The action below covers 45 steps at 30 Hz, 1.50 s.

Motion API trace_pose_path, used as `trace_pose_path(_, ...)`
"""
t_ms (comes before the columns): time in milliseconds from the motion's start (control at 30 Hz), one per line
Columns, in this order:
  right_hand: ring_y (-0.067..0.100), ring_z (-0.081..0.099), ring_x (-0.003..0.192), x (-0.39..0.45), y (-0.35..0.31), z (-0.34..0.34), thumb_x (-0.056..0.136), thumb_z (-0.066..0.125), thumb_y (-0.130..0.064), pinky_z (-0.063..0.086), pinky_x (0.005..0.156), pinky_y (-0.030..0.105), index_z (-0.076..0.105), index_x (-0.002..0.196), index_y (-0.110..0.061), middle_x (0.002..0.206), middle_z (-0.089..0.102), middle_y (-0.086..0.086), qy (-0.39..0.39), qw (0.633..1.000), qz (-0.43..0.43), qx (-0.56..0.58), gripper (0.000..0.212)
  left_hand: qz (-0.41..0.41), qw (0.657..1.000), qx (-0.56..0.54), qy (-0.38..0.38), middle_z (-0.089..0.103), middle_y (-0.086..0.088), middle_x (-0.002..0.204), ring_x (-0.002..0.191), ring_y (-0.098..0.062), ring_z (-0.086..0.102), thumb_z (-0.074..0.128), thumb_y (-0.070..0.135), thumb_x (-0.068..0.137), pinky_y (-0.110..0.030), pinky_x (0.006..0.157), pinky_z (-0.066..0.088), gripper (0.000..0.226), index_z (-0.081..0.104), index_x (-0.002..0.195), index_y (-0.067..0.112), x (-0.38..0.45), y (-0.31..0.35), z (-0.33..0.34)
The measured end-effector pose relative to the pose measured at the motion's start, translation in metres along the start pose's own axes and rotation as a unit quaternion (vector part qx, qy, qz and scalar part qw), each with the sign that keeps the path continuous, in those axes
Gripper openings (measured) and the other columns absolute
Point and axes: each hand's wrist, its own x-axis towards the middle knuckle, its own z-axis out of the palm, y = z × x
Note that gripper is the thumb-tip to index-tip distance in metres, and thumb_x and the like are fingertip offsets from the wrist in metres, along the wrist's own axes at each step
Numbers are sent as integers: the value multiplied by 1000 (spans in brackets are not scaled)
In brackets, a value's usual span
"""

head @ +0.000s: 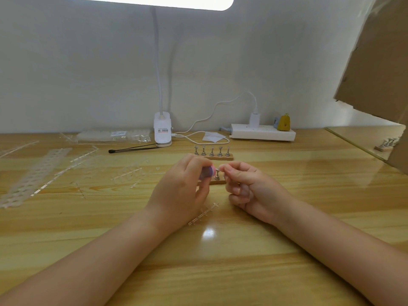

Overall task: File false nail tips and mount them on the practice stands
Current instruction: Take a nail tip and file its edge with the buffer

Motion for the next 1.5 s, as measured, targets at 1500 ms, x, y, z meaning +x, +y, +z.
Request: trace_pose_path(1500,7,36,47,-1,-1,5,92,51,-9,17,41,18,58,77,-10,64,45,-2,12,999,12,-39,17,109,992,36,50,65,-10,87,75,-26,64,64,10,86,-41,69,52,15,63,101,10,6,4,-9)
